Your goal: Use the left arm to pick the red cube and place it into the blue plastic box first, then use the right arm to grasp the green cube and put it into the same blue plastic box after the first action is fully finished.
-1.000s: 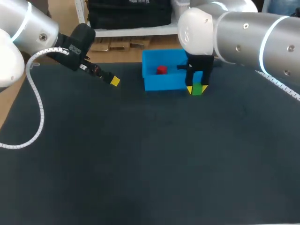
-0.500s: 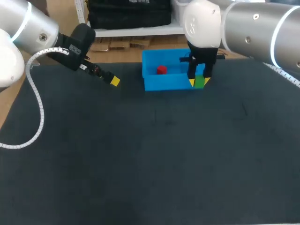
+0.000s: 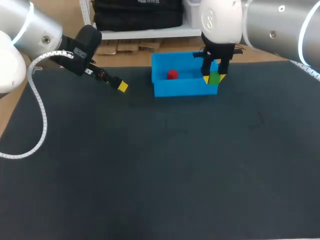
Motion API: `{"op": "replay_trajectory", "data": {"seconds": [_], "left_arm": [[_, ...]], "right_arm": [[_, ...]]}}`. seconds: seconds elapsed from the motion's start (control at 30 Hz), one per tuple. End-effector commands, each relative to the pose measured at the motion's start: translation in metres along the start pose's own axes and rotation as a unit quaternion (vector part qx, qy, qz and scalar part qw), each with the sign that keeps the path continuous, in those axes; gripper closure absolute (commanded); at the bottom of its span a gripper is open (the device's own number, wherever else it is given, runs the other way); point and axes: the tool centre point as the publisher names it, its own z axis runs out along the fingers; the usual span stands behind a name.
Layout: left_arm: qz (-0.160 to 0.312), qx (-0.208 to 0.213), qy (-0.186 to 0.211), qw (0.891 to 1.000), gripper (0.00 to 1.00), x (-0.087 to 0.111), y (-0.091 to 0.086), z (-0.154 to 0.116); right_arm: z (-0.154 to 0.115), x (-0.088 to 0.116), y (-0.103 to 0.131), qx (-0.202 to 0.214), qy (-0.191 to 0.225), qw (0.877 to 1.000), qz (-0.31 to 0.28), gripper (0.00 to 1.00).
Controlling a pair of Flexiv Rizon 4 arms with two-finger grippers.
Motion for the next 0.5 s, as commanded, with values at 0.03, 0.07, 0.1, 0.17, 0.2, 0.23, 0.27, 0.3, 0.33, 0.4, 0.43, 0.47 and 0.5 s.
{"op": "replay_trajectory", "data": {"seconds": [0.03,0.07,0.1,0.17,0.2,0.23,0.27,0.3,0.33,0.4,0.43,0.47,0.5], "left_arm": [[0.001,0.002,-0.002,1.0,0.0,0.001,0.001,0.0],[0.001,0.002,-0.002,1.0,0.0,0.001,0.001,0.0],[0.001,0.002,-0.002,1.0,0.0,0.001,0.001,0.0],[0.001,0.002,-0.002,1.0,0.0,0.001,0.001,0.0],[0.001,0.002,-0.002,1.0,0.0,0.001,0.001,0.0],[0.001,0.002,-0.002,1.0,0.0,0.001,0.001,0.0],[0.001,0.002,-0.002,1.0,0.0,0.001,0.001,0.0],[0.001,0.002,-0.002,1.0,0.0,0.001,0.001,0.0],[0.001,0.002,-0.002,1.0,0.0,0.001,0.001,0.0],[0.001,0.002,-0.002,1.0,0.0,0.001,0.001,0.0],[0.001,0.002,-0.002,1.0,0.0,0.001,0.001,0.0],[0.001,0.002,-0.002,1.0,0.0,0.001,0.001,0.0],[0.001,0.002,-0.002,1.0,0.0,0.001,0.001,0.0]], "right_arm": [[-0.009,0.009,-0.001,0.001,-0.027,1.0,-0.002,1.0],[-0.01,0.008,-0.001,0.001,-0.028,1.0,-0.003,1.0],[-0.012,0.008,-0.001,0.002,-0.03,1.0,-0.005,1.0],[-0.015,0.007,-0.001,0.003,-0.033,0.999,-0.008,1.0],[-0.016,0.006,-0.001,0.004,-0.035,0.999,-0.009,1.0],[-0.018,0.005,-0.002,0.005,-0.036,0.999,-0.01,1.0],[-0.02,0.005,-0.002,0.006,-0.037,0.999,-0.011,1.0],[-0.022,0.004,-0.003,0.007,-0.039,0.999,-0.013,1.0],[-0.023,0.002,-0.004,0.008,-0.041,0.999,-0.014,1.0],[-0.027,-0.001,-0.005,0.01,-0.045,0.999,-0.016,1.0],[-0.028,-0.002,-0.005,0.011,-0.047,0.999,-0.018,1.0],[-0.03,-0.004,-0.005,0.011,-0.051,0.998,-0.02,1.0],[-0.032,-0.006,-0.005,0.012,-0.054,0.998,-0.021,1.0]]}}
